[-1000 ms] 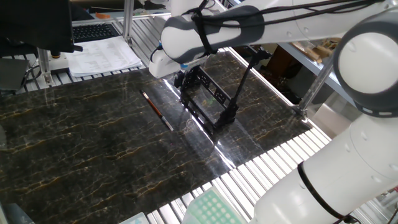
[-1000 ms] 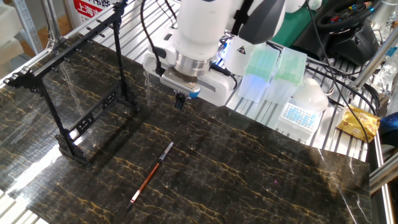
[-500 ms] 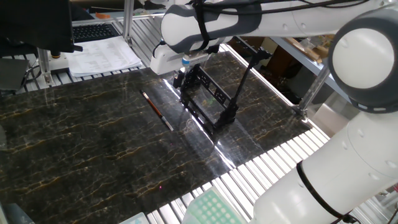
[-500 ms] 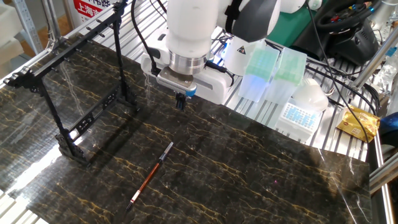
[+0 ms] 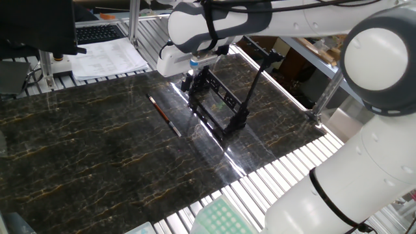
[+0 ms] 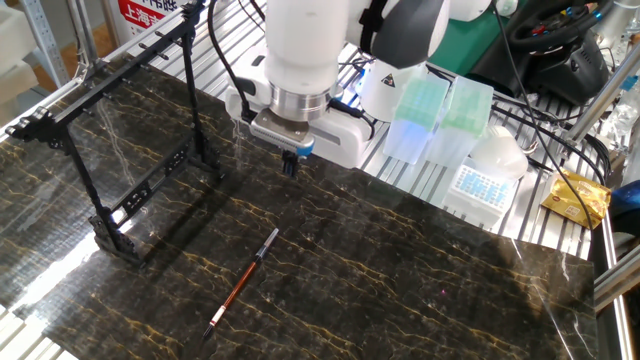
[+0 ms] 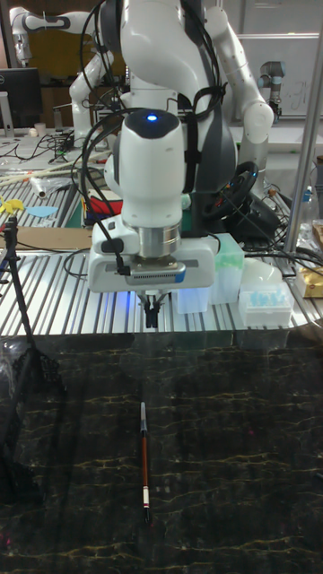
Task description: Place the brush on the pen rack
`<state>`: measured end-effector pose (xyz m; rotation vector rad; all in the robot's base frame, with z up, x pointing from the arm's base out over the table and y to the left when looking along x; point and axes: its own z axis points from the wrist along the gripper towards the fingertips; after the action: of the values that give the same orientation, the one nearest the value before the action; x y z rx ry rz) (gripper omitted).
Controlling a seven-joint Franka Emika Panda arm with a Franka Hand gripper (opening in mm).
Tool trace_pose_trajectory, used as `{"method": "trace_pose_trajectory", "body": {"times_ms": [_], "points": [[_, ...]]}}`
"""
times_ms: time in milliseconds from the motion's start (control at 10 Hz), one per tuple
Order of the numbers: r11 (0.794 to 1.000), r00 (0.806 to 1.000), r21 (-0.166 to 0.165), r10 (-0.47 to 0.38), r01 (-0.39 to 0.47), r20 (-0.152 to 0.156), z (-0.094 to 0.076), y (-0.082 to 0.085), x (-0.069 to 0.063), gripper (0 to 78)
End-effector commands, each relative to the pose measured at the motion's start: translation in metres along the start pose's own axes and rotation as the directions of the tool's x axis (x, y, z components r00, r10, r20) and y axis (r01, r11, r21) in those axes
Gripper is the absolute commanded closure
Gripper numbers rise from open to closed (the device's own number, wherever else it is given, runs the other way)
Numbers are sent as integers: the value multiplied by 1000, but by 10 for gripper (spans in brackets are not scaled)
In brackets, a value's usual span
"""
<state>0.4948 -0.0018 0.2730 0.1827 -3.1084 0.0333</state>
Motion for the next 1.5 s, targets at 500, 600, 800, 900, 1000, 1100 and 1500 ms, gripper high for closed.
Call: {"method": "trace_pose_trajectory", "body": {"times_ms": [500, 600, 800, 900, 1000, 1100, 1500], "points": [[1000, 1000, -19, 2, -2, -26, -1, -3, -9, 776], [1000, 1000, -19, 1, -2, -27, 3, -3, -10, 776], [1000, 1000, -24, 1, -2, -24, 12, -3, -10, 776], [1000, 1000, -24, 2, -3, -25, 14, -4, -11, 776], [1000, 1000, -24, 3, -4, -25, 15, -4, -12, 776], [1000, 1000, -24, 3, -4, -25, 15, -4, -13, 776], [1000, 1000, -27, 1, -2, -24, 19, -5, -15, 776]]}}
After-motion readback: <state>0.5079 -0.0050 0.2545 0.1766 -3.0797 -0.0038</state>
